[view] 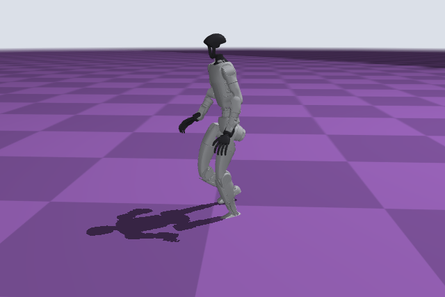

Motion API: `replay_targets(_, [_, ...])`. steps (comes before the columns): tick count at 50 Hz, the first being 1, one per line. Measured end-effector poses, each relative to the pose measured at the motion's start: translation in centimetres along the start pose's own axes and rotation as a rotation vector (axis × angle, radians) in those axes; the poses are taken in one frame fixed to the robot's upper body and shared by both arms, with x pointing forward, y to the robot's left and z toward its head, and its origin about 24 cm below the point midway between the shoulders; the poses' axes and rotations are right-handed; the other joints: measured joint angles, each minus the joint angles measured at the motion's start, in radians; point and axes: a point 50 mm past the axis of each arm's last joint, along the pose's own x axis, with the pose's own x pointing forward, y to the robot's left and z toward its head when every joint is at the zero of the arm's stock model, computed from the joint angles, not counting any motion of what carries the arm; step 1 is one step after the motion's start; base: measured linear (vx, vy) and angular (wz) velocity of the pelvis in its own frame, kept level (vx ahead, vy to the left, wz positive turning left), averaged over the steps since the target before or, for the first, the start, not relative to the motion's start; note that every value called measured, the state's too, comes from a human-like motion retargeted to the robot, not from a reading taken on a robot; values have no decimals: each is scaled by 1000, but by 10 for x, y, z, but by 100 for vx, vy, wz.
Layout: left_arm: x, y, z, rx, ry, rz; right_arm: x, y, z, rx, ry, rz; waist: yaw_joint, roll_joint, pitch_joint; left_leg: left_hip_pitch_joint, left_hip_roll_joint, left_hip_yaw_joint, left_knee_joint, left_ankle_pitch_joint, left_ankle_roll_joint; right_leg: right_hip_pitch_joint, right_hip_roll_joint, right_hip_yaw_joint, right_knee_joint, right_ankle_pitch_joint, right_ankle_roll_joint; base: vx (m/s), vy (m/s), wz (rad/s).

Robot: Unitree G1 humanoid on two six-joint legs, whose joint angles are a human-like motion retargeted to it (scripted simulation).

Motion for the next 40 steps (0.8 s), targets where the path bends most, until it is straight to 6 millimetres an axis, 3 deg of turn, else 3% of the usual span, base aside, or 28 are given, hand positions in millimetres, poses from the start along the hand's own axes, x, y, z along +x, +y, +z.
replay_targets(6, [-7, 2, -12, 33, -8, 2, -8, 5, -23, -7, 120, -36, 64, -58, -29, 12, 5, 37, -176, 130, -15, 164, -17, 25, -40, 10, 43, -39, -23, 12])
replay_targets(10, [-10, 5, -15, 9, -5, 42, -14, 10, -36, -14, 198, -56, 109, -76, -28, -15, 67, 92, -216, 126, -7, 235, -12, -17, -171, -68, 32, -45, -28, 12])
replay_targets(15, [-16, -1, -11, -35, -12, 57, -18, 13, -44, -25, 253, -69, 144, -84, 14, -89, 168, 194, -183, 56, 10, 253, 11, -103, -295, -186, -12, -43, -30, 3])
replay_targets(17, [-15, -2, -7, -38, -29, 44, -15, 12, -43, -14, 266, -78, 169, -47, 35, -121, 236, 210, -135, 2, 17, 263, 81, -125, -368, -171, -29, -32, -31, -23])
replay_targets(22, [-27, -22, -5, -11, -39, -66, -17, 8, -50, 11, 296, -85, 203, -50, 83, -196, 216, 233, 138, -144, 61, 279, 132, -132, -393, -154, -23, -17, -31, -38])
replay_targets(27, [-29, -33, -6, 22, -18, -170, -3, -12, -48, 48, 281, -102, 270, 38, 117, -196, 185, 218, 334, -219, 76, 352, 299, -88, -521, -27, -9, 6, -28, -83])
replay_targets(33, [-33, -37, -21, 8, 76, -218, 12, -25, -34, 47, 216, -94, 276, 8, 119, -118, 49, 261, 253, -192, 140, 362, 354, -45, -478, 34, 68, 20, -25, -62])
replay_targets(40, [-31, -34, -27, 28, 94, -224, 23, -30, -13, 20, 122, -93, 282, -83, 116, -88, -34, 255, 213, -222, 209, 276, 308, -41, -192, 124, 245, 22, -20, -52])
